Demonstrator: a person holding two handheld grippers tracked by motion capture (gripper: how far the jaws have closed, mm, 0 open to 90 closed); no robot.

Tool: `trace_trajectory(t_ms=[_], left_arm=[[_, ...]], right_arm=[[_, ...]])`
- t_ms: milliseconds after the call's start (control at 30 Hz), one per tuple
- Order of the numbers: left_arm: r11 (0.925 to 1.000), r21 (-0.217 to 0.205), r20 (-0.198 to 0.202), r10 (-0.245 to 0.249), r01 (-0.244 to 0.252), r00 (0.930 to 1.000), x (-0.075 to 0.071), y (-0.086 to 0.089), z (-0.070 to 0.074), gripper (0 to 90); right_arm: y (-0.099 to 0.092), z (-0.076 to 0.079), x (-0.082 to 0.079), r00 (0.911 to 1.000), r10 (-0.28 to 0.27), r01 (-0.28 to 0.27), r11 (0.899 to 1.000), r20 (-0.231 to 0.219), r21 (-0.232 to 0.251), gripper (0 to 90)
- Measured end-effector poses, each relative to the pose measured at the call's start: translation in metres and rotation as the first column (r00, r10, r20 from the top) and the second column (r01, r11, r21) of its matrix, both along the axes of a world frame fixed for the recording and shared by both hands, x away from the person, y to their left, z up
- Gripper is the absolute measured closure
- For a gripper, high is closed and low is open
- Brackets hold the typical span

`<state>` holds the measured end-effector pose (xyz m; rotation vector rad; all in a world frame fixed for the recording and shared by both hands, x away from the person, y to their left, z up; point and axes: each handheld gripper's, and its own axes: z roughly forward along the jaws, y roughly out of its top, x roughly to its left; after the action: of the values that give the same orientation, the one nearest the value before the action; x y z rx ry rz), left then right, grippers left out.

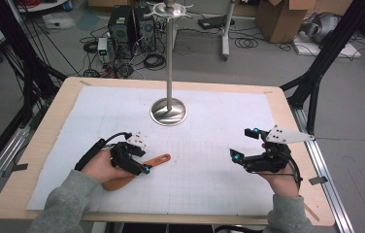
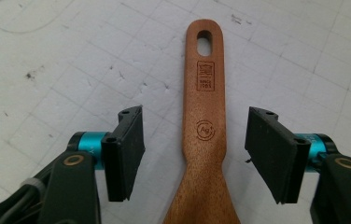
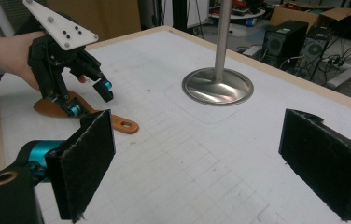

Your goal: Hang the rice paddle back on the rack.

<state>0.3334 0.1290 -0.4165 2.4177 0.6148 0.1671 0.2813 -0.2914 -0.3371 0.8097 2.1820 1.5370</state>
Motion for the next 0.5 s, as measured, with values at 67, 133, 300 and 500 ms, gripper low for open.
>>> trace_trajectory(t_ms=[67, 133, 300, 500], left_arm=[[1.0000, 0.000, 0.004, 0.001, -0.001, 1.0000, 0.0007, -0.0002, 0.0001, 39.1], [1.0000, -0.001, -0.003, 0.006, -0.006, 1.0000, 0.0011, -0.0002, -0.0002, 39.9], [0.9999, 0.014, -0.003, -0.005, 0.005, 1.0000, 0.0013, -0.0020, -0.0023, 43.1], [0.9995, 0.028, -0.009, -0.012, 0.013, 0.9999, 0.0010, -0.0041, -0.0044, 44.9]], right_arm=[[0.0000, -0.0002, 0.0002, 1.0000, 0.000, 0.000, 1.000, 0.000, 0.000, 9.3], [0.0004, -0.0003, 0.0002, 1.0000, -0.001, 0.001, 1.000, 0.001, 0.000, 9.3], [0.0007, -0.0003, 0.0004, 1.0000, 0.001, -0.001, 1.000, 0.002, -0.001, 9.3], [0.0005, -0.0004, 0.0005, 1.0000, 0.003, -0.003, 1.000, 0.002, -0.003, 9.3]])
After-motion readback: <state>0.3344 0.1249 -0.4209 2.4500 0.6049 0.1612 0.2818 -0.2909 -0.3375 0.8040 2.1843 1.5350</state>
